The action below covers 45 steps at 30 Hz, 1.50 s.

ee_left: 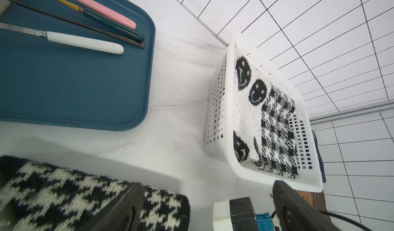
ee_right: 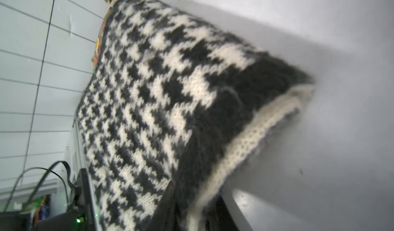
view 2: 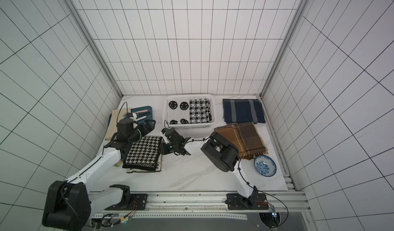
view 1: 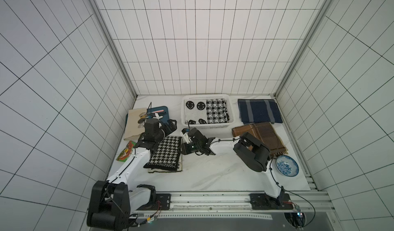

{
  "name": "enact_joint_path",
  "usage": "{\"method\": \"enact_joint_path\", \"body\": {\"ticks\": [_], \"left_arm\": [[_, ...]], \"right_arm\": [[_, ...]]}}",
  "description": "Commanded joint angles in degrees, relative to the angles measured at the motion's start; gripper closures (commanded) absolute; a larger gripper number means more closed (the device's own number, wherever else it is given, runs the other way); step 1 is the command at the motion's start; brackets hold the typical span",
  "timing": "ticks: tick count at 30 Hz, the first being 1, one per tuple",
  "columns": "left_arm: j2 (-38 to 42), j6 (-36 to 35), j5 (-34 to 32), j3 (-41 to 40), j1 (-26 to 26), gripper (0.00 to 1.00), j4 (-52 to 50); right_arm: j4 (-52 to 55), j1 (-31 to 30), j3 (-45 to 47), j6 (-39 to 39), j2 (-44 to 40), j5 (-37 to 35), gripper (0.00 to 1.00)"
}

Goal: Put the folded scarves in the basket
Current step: Move the scarf to the center of the board.

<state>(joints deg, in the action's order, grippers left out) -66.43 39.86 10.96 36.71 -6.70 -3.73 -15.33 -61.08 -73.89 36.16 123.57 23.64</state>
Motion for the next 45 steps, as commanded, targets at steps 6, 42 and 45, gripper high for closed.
{"method": "enact_joint_path", "body": {"ticks": [6,42,45], "left_arm": [[0.47,0.25,3.53,-1.82,0.20,0.02,0.88],[-15.06,-1.39,14.35,-15.31,-20.05,0.17,8.08],[-17.44,-0.61,16.52,-15.96,-21.07,0.29,10.90]], "right_arm": [[14.00,4.06,13.73,-6.23,-14.21,-0.89,0.93],[8.35,23.82,42.14,-6.40,-34.91,10.34,0.39],[6.19,23.02,42.00,-5.54,-33.15,12.17,0.43]]}}
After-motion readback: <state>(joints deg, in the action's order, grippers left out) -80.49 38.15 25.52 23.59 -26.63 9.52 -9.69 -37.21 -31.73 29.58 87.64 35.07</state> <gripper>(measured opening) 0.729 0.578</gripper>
